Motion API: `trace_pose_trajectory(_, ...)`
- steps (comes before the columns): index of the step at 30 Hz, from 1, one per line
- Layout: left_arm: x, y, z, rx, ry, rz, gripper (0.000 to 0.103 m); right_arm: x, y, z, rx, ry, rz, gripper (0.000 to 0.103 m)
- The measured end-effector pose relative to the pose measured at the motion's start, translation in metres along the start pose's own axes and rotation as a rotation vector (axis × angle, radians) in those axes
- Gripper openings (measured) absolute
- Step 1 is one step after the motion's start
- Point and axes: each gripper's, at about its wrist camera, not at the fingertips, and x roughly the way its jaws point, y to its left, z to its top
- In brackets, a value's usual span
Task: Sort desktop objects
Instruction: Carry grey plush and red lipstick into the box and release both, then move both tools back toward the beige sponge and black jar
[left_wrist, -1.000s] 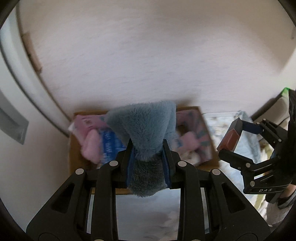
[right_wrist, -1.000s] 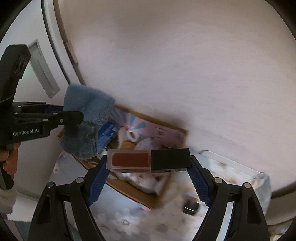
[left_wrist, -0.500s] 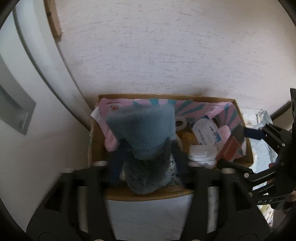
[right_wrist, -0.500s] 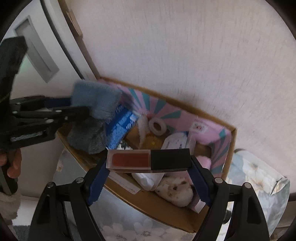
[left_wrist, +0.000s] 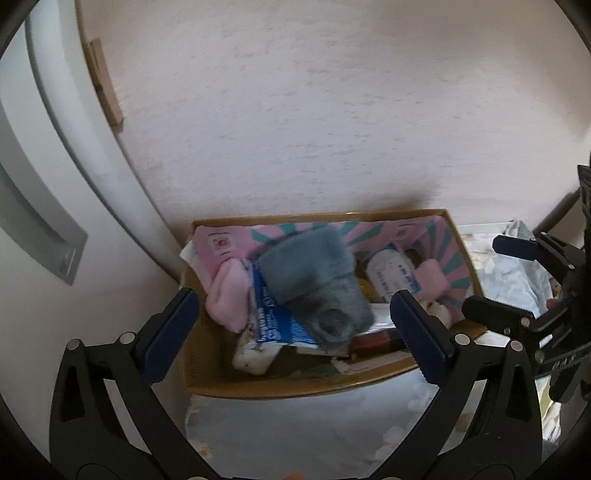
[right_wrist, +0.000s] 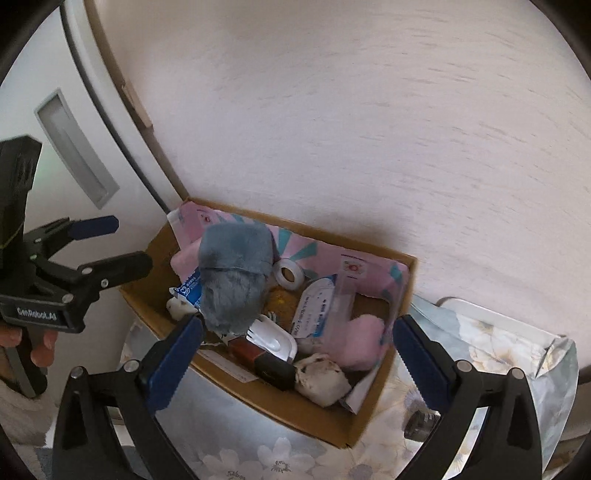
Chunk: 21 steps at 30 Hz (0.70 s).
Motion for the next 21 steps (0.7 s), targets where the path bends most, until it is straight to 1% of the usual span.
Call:
trace_pose_trajectory(2,-0.004,-0.006,0.0,0.01,-0.006,-0.006,0.102,-0.002,-0.007,-0.001,0.018,0.025,0.0,0.103)
trace_pose_trajectory(4,-0.008,-0.012,-0.002,0.002,-0.013,-0.013,0.102,-0.009,-0.011,-0.002,0.024,0.03,-0.026,0.103)
trace_pose_trajectory(6,-0.013,-0.013,-0.002,-0.022,-0.021,-0.035,0.102,-0.021,-0.015,-0.005,0.008,-0.013,-0.097,0.103)
trace_pose_trajectory(9,-0.019,-0.016,-0.005,-0.041,-0.034,-0.056,0.102,-0.044,-0.023,-0.009,0.0,-0.054,-0.147,0.103)
trace_pose_trajectory(11,-0.024,-0.021,-0.007,-0.034,-0.04,-0.063,0.102,-0.057,-0.031,-0.011,0.011,-0.08,-0.193,0.103)
trace_pose_trajectory(12,-0.026,-0.024,-0.009,-0.031,-0.043,-0.066,0.102,-0.061,-0.034,-0.012,0.013,-0.085,-0.2,0.103)
trace_pose_trajectory(14,-0.03,-0.03,-0.013,-0.023,-0.051,-0.071,0.102,-0.068,-0.043,-0.014,0.015,-0.082,-0.198,0.103)
trace_pose_trajectory(18,-0.037,-0.04,-0.021,-0.018,-0.071,-0.055,0.102,-0.08,-0.062,-0.022,0.014,-0.058,-0.22,0.103)
trace_pose_trajectory(21,-0.041,-0.049,-0.029,-0.003,-0.076,-0.058,0.1,-0.089,-0.075,-0.032,0.024,-0.058,-0.272,0.103)
